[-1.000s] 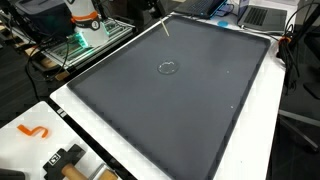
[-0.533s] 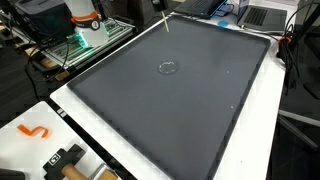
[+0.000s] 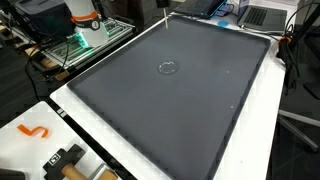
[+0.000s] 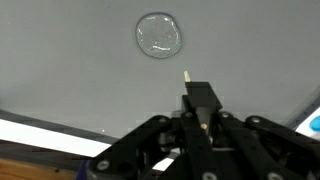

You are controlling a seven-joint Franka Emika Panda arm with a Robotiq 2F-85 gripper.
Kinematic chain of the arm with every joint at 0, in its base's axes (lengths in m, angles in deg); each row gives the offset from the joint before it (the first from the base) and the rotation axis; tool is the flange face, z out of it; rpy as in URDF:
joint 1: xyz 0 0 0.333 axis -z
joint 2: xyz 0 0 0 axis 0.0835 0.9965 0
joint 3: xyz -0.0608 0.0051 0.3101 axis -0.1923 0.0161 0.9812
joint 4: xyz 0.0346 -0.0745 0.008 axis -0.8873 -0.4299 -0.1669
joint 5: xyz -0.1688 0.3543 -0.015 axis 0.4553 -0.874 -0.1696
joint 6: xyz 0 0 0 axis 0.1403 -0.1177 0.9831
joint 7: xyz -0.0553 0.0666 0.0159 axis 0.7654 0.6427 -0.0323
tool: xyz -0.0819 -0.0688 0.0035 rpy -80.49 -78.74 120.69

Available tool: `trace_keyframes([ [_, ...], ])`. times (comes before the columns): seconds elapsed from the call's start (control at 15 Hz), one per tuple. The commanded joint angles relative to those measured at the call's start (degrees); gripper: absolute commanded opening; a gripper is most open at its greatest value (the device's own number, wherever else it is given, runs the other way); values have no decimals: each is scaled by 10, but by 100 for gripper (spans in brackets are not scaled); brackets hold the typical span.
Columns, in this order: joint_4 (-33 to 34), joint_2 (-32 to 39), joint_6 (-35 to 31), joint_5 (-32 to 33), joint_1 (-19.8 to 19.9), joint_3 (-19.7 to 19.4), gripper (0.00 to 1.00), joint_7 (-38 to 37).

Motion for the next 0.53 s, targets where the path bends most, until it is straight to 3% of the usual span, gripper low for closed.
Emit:
trace_keyframes([
  [0.0,24,32,22,20,-6,-3,3,-10],
  [0.47,27,82,-10,19,-3,-3,3,-2],
])
